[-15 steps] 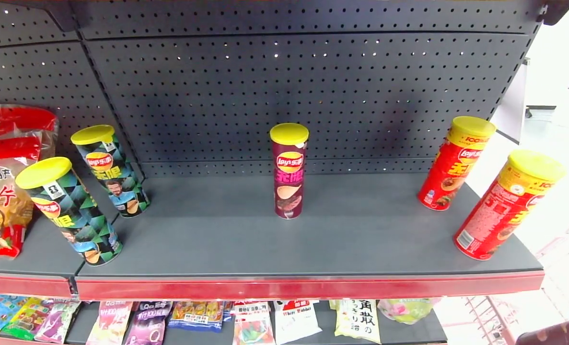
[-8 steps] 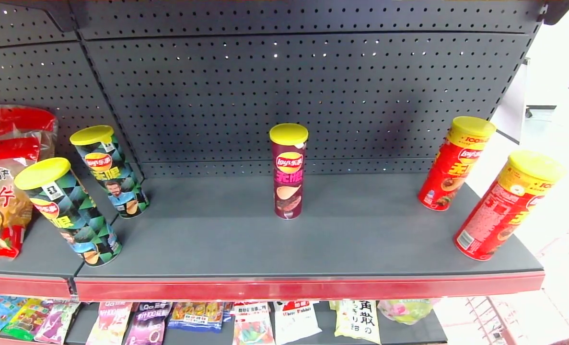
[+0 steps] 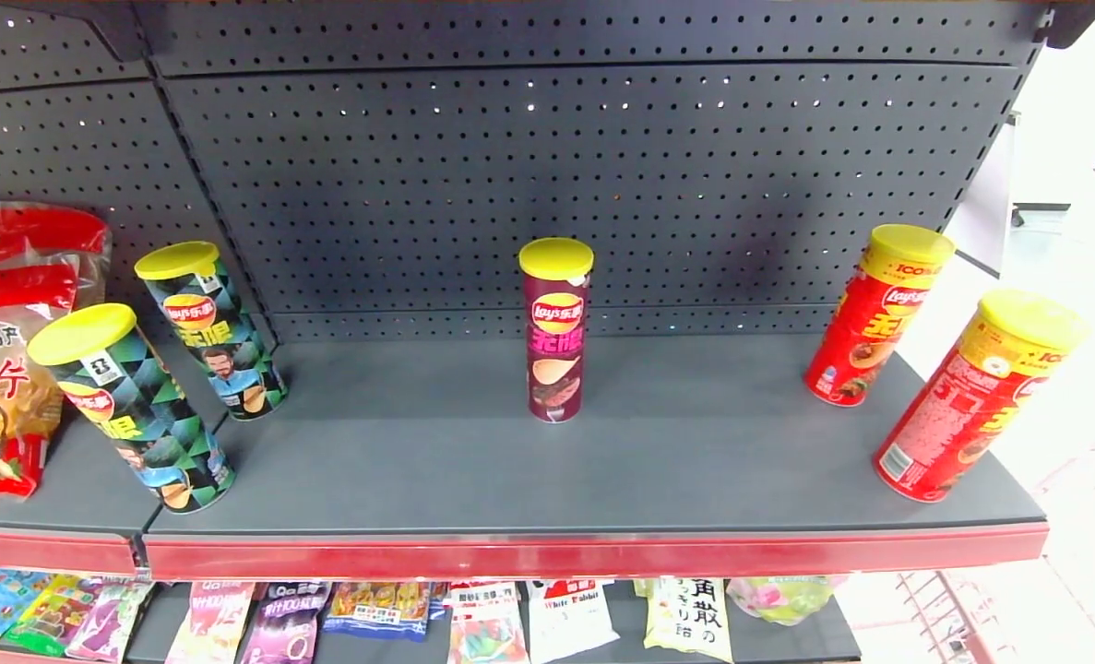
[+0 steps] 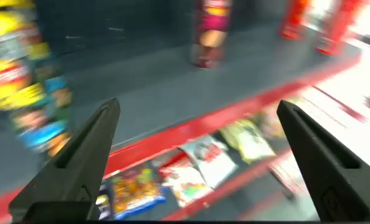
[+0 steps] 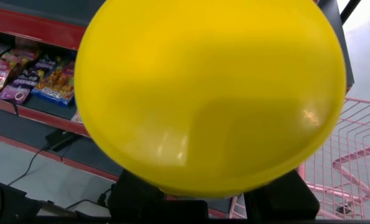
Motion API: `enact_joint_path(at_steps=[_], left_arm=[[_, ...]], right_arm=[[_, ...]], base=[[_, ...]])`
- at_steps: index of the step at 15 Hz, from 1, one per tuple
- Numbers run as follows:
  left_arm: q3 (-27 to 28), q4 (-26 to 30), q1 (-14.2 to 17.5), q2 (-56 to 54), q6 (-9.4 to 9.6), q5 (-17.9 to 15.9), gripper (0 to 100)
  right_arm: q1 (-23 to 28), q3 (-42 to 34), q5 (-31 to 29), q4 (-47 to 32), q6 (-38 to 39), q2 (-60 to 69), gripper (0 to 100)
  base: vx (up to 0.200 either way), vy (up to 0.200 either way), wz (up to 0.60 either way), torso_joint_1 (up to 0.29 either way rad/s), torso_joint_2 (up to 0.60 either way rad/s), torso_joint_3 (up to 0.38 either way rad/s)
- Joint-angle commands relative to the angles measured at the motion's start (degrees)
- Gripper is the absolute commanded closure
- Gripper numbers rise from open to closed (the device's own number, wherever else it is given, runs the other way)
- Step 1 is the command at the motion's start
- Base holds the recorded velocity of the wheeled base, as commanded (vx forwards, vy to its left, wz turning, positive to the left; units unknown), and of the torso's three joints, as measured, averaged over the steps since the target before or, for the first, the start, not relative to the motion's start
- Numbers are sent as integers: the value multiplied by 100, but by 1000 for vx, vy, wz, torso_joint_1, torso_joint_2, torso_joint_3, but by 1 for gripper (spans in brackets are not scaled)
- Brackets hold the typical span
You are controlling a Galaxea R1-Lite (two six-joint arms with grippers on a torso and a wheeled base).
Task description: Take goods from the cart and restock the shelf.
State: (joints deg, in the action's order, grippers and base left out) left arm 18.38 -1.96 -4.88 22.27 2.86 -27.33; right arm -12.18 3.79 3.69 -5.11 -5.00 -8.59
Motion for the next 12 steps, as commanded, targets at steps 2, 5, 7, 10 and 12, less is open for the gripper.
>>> enact_joint_path(at_steps=[2,5,7,10,12], left_arm=[[877,-524,-400,2721,469,-651,0],[1563,-1351,-980,4593,496,-791,0],[1871,-2142,-1174,5683,505,-879,0],[2363,-3381,-1472,7063,496,-1240,0],[2934,-3522,-1525,7731,505,-1283,0]], right_arm=[[-4,-1,-18,1,-10,24,100],[-13,-1,-18,1,-19,16,100],[-4,-1,-27,1,-10,24,100],[-4,-1,-35,1,-19,33,100],[5,8,-35,1,-19,24,100]], base=[[0,0,0,0,0,0],[0,0,0,0,0,0],[0,0,0,0,0,0],[0,0,0,0,0,0],[0,0,0,0,0,0]])
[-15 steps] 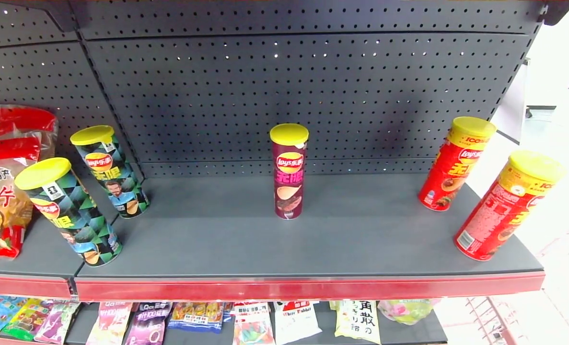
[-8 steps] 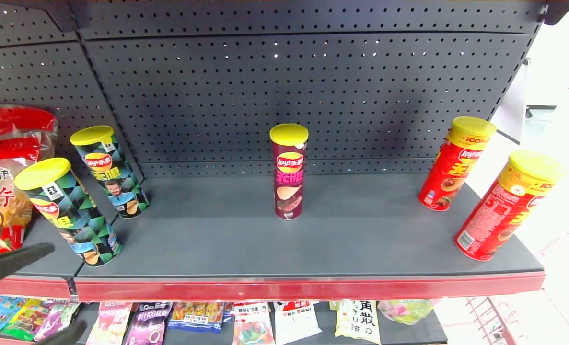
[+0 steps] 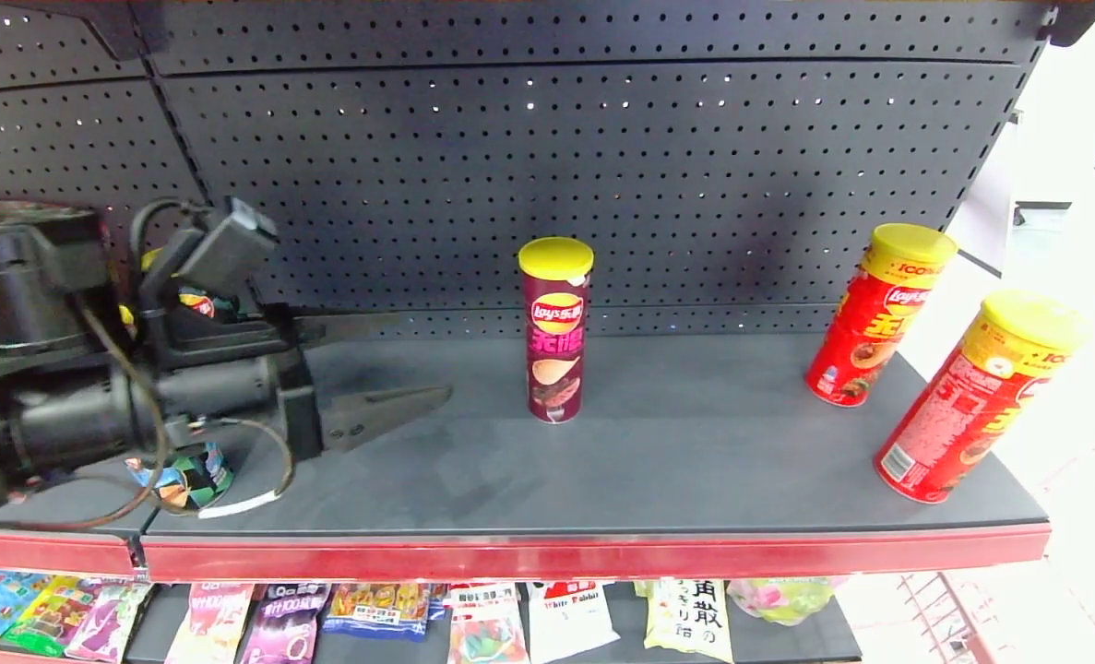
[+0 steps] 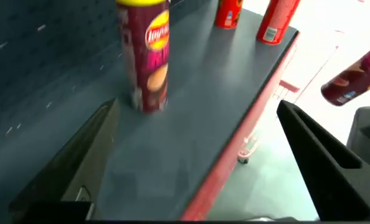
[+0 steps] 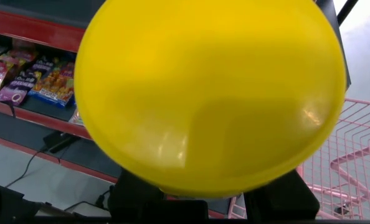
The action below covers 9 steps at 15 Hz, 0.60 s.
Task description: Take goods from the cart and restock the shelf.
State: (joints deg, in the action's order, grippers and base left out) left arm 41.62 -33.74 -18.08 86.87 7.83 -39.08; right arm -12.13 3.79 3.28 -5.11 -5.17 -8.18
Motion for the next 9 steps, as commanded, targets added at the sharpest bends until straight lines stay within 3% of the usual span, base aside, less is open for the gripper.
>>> enact_joint_path(at_steps=[1,4,9], left_arm=[[962,-343,-214,1587,52,-108,0],[1692,-343,-205,2167,246,-117,0],[2210,-352,-275,2625,254,-108,0]], right_arm=[[0,-1,-3,1,-2,-8,100],[18,-1,-3,1,-2,-8,100],[18,-1,-3,1,-2,-26,100]], base=[[0,0,0,0,0,0],[0,0,0,0,0,0],[0,0,0,0,0,0]])
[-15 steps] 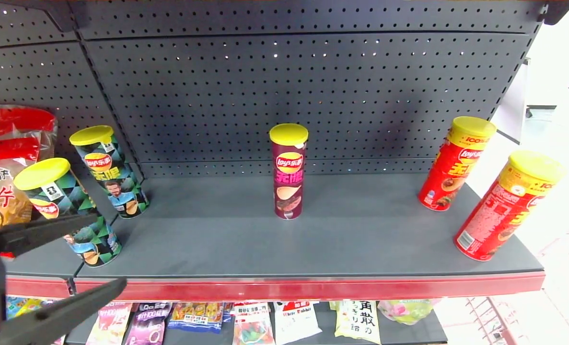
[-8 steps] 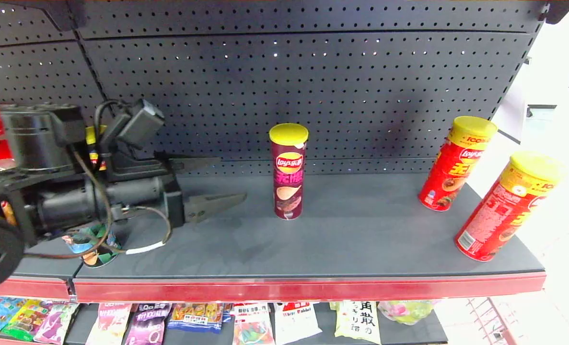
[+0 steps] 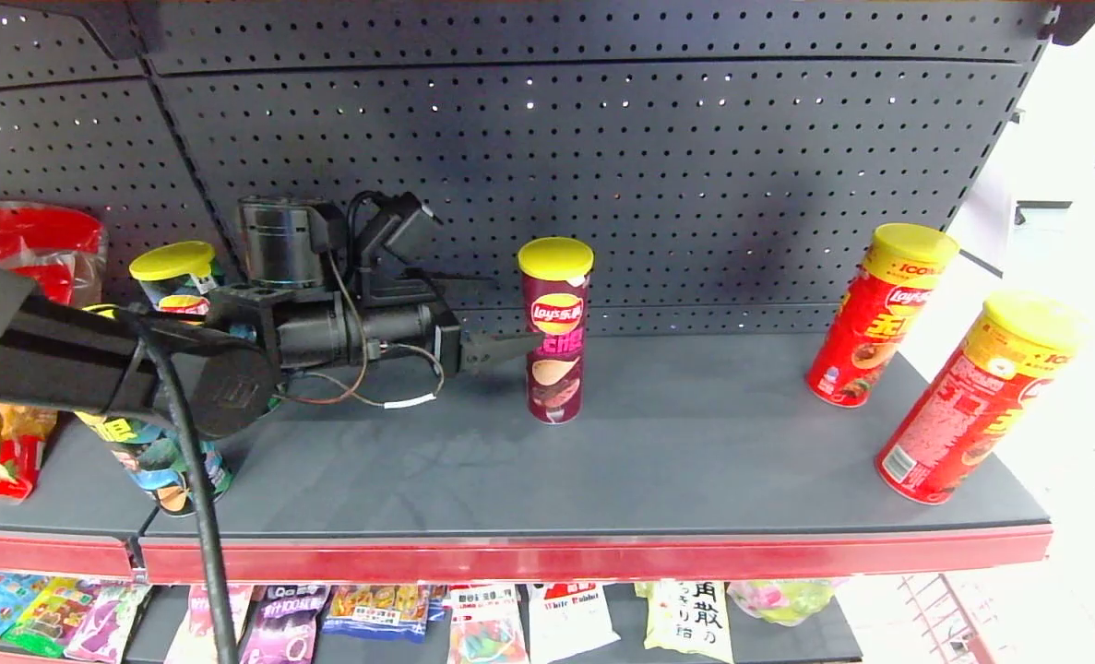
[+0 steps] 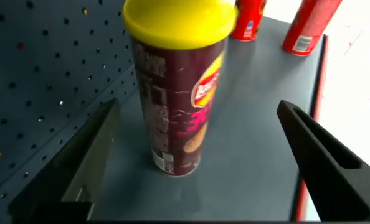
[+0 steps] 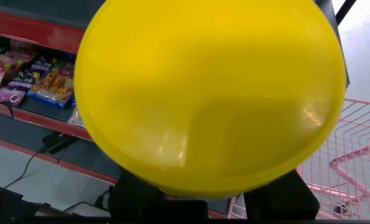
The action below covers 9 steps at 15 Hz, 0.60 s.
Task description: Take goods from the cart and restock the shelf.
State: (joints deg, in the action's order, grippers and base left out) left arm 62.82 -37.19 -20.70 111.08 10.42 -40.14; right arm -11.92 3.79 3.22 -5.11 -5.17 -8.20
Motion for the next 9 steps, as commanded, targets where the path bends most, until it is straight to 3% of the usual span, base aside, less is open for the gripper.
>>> enact_joint_path(at_steps=[1,9], left_arm=[[187,-7,-13,274,-5,7,0],[829,2,-110,669,-5,50,0]], right_arm=[[-3,-1,3,1,-2,-23,100],[-3,-1,3,1,7,-15,100]], base=[[0,0,0,0,0,0],[0,0,0,0,0,0]])
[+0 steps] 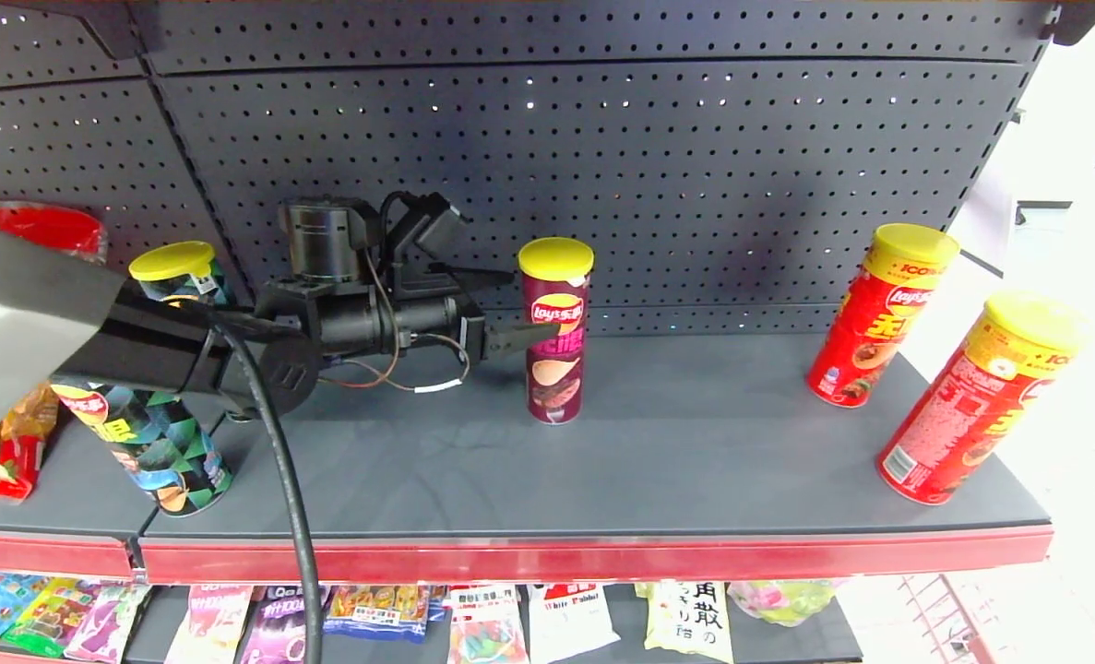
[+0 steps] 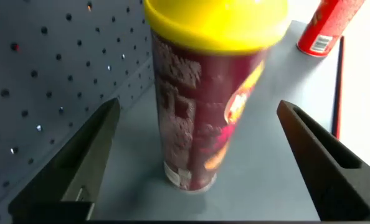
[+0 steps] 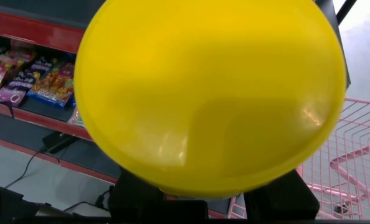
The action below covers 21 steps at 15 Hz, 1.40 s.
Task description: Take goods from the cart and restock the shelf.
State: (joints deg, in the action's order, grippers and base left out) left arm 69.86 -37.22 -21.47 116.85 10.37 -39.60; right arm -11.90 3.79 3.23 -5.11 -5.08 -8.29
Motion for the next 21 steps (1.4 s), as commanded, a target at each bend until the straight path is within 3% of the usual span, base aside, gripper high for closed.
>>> enact_joint_path(at_steps=[1,9,18,19,21], left_arm=[[247,13,-68,137,-9,-22,0],[959,39,-121,585,-27,-48,0],[1143,22,-138,787,-35,-198,0],[1143,13,-138,787,-35,-233,100],[1143,30,-147,778,-35,-250,100]], right_arm=[[3,-1,2,1,-1,-6,100],[3,-1,-7,1,7,-6,100],[12,-10,-7,10,25,-6,100],[12,-10,-7,10,25,-6,100],[12,-10,-7,10,25,-6,100]], base=[[0,0,0,0,0,0],[0,0,0,0,0,0],[0,0,0,0,0,0],[0,0,0,0,0,0],[0,0,0,0,0,0]])
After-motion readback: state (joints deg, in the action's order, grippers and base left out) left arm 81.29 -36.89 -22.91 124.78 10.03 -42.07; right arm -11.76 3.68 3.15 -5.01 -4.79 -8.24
